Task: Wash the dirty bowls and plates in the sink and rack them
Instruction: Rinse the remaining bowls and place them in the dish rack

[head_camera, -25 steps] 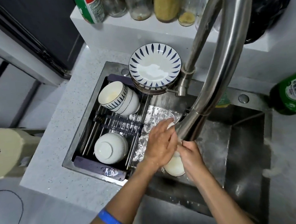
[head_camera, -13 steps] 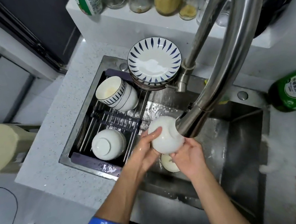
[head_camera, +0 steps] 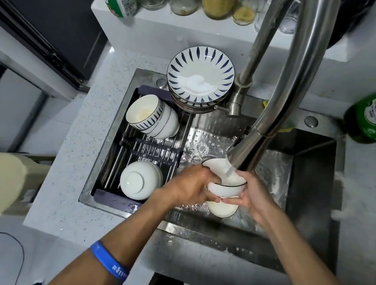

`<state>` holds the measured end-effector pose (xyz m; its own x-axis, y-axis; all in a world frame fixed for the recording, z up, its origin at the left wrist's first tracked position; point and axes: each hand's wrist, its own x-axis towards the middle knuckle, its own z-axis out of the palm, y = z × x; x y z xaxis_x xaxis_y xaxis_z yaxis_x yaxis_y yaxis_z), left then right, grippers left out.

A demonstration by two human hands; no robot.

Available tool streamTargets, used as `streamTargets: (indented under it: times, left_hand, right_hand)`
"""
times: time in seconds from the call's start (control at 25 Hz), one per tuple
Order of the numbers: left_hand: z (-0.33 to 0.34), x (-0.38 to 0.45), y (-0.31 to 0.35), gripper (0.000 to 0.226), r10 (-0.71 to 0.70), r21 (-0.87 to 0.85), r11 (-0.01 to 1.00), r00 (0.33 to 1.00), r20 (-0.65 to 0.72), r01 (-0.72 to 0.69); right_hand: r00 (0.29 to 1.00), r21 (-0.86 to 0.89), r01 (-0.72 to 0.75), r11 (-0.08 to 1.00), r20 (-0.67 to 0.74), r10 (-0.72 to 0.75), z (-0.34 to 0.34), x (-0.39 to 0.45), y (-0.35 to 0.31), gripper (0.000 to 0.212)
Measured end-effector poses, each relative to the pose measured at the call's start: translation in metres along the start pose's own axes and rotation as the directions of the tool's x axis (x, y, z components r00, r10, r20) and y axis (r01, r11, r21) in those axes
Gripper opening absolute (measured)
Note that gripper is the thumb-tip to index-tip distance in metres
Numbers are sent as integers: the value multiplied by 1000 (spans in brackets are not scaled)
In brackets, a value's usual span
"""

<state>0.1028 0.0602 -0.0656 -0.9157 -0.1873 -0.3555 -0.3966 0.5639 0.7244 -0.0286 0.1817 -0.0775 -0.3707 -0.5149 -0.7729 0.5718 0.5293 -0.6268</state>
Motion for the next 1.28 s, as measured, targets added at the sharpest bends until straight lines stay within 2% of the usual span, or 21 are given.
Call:
streamTargets:
  times: [0.04,0.08,0.12,0.16,0.2,0.28,0.36,0.44,0.48,0.56,0.64,0.72,0.76,0.84,0.88,0.92,1.0,1.08,1.16,1.24,1.28]
  left_hand:
    - [-7,-6,3,29,-71,-241,968,997,9,71]
    - [-14,-11,3,24,-126,-427,894,990,56,138]
    - [-22,-13,2,23,-148,-547,817,983,106,182]
    - [-26,-16,-3,25,-166,-599,771,976,138,216]
    - [-27,-19,-3,28,-181,-625,747,974,134,225]
    - [-20,-21,-3,41,-282,-712,677,959,-16,186]
    - [-3,-22,2,68,-447,-785,604,874,-191,137]
    - [17,-27,15,94,-496,-679,715,803,-330,163]
    - [22,-31,19,100,-503,-593,778,770,-393,207]
    - [15,-46,19,100,-525,-452,835,700,-484,314]
    - [-7,-63,11,98,-566,-404,822,657,-498,402]
    - [-26,-81,-1,100,-600,-337,798,606,-522,500]
    - [-33,-89,-8,102,-620,-294,775,579,-530,560]
    - [-40,-99,-25,102,-663,-196,703,533,-526,683]
    - [-40,-101,-35,101,-686,-156,665,515,-514,730]
    - [-37,-101,-44,101,-707,-132,637,508,-491,759]
    - [-30,-97,-59,99,-742,-132,608,501,-446,783]
    - [-22,-91,-69,100,-759,-133,601,510,-406,788]
    - [-18,-87,-79,102,-773,-132,597,524,-358,791]
    - [-18,-86,-85,105,-784,-95,583,527,-329,807]
    - [-18,-89,-83,105,-758,-77,602,538,-368,795]
  right_hand:
    - [988,-212,154,965,24,-152,-3,-3,2,40]
    - [951,-410,304,860,83,-297,-8,-5,5,44]
    - [898,-530,431,730,177,-402,-11,-6,6,46]
    - [861,-565,502,655,254,-441,-13,-7,7,45]
    - [856,-521,516,680,274,-439,-11,-10,4,44]
    - [900,-259,435,862,164,-405,-1,-8,3,44]
    - [956,101,291,952,3,-292,20,-10,8,44]
    - [993,451,116,885,-25,-118,47,-13,14,47]
    - [999,535,39,844,8,-51,58,-13,16,50]
    - [994,569,-85,818,107,29,77,-15,14,43]
    - [974,450,-148,881,220,52,92,-20,7,34]
    - [952,255,-131,958,303,49,104,-27,3,29]
    - [952,150,-78,986,306,28,104,-27,7,27]
    - [979,-167,136,977,176,-106,89,-24,25,16]
    - [973,-397,229,889,104,-205,73,-19,39,7]
    - [960,-607,257,752,68,-273,54,-14,54,8]
    - [952,-831,223,510,72,-298,14,0,79,18]
    - [962,-931,236,278,183,-204,-16,18,94,26]
    - [946,-946,324,2,324,-27,-31,36,104,46]
    - [937,-910,348,-225,332,106,-33,53,110,57]
    - [940,-880,340,-332,313,135,-32,63,113,58]
